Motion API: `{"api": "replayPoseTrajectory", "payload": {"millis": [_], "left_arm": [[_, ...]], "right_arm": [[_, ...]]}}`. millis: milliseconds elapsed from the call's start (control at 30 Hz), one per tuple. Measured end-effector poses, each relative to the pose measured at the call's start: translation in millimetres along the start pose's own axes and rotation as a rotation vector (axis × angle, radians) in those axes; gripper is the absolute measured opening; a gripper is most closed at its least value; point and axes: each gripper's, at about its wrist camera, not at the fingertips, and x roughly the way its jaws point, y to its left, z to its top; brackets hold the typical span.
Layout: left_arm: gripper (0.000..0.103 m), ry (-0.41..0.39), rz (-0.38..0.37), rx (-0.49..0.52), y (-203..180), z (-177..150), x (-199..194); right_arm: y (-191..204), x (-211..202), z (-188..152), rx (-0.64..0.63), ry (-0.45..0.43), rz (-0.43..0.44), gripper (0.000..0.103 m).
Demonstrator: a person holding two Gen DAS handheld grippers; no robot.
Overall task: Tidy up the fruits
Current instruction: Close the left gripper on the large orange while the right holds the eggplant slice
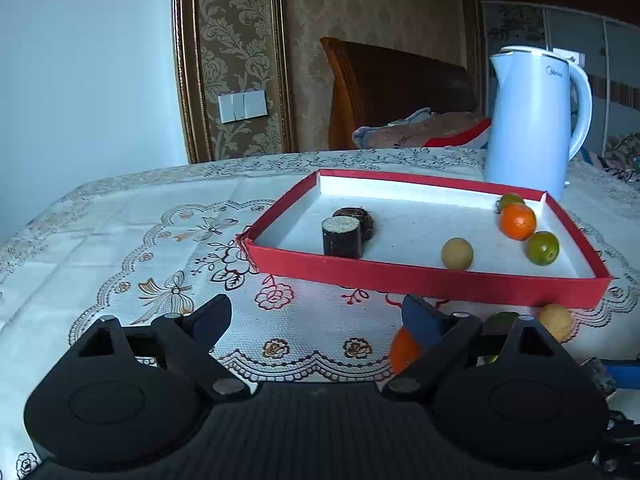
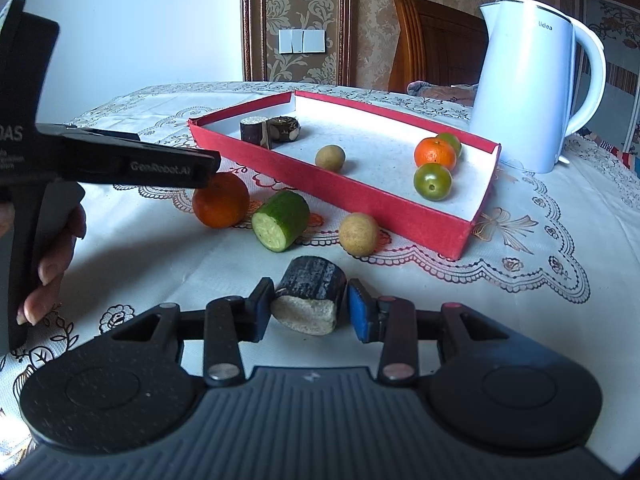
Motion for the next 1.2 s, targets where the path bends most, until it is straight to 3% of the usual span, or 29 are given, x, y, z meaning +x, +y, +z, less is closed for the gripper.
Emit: {"api": "replayPoseTrajectory", "payload": {"millis": [200,433,633,733,1200], "left_arm": [[0.093,-0.012,-0.187,0.004,0.8,-3.6,-13.9],[0.093,0.026,-0.111,0.151,-26.5,-12.0,-4.6],[0.094,0.082,-0.095,0.100,-17.9,-8.0,10.5],[0.094,0.089,-0.078,0.125,-23.5,-7.6,14.2],[0.092,0.059,-0.049,0.144,-27.2,-7.2,9.3]], "right_arm": [[-1.0,0.6,-0.1,0.004,0.000,0.003,0.037],[-2.1,0.7,-0.1,0.005,-0.001,0.004,0.037],[-1.3,1.0,-0.1,0.002,0.000,0.002,0.037],[-0.5,1.0,-0.2,0.000,0.000,0.001,0.037],[-0.4,1.1,-0.2,-0.001,-0.001,0.000,0.037]]}}
